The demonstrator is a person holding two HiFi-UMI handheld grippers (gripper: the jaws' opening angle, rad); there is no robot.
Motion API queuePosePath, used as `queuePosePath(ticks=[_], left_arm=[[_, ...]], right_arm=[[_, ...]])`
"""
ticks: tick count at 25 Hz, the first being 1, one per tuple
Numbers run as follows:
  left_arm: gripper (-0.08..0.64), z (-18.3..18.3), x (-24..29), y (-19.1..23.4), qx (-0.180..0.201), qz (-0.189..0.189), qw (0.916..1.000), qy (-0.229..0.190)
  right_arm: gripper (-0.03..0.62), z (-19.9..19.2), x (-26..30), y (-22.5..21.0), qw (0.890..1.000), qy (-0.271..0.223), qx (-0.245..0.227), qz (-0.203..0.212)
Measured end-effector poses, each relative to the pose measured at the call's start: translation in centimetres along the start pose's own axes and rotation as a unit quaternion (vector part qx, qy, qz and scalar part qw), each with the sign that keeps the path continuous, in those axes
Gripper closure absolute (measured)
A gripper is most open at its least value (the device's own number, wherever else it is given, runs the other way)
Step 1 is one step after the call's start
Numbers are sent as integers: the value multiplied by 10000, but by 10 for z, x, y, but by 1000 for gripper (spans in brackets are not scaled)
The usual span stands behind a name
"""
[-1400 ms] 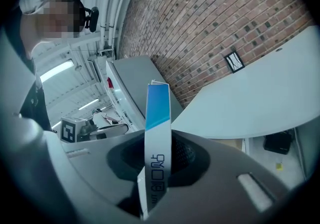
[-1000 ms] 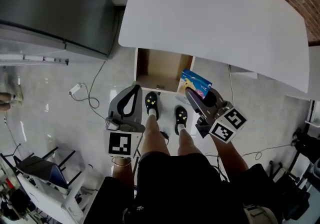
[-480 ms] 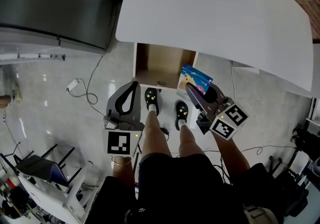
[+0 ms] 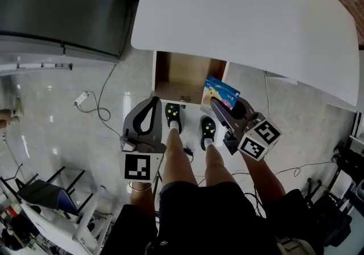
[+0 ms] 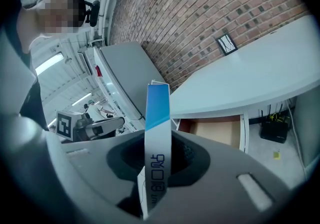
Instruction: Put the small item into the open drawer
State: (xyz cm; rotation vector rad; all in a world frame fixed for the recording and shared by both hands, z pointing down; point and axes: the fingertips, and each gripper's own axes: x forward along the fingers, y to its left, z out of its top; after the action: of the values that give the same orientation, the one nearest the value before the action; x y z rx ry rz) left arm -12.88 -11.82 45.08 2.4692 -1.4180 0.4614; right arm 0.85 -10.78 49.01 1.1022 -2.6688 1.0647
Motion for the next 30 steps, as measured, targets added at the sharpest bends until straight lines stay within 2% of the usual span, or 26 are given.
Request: queuePosePath(ticks=[18,30], left_arm=[[563,-24,14,6,-99,-13,9999,40],[563,-38,21,26,-158,69,9998,105]], right_arm=[[509,-35,16,-26,9994,307,-38,-169],[508,-50,44,-40,9985,494,-63,-206]])
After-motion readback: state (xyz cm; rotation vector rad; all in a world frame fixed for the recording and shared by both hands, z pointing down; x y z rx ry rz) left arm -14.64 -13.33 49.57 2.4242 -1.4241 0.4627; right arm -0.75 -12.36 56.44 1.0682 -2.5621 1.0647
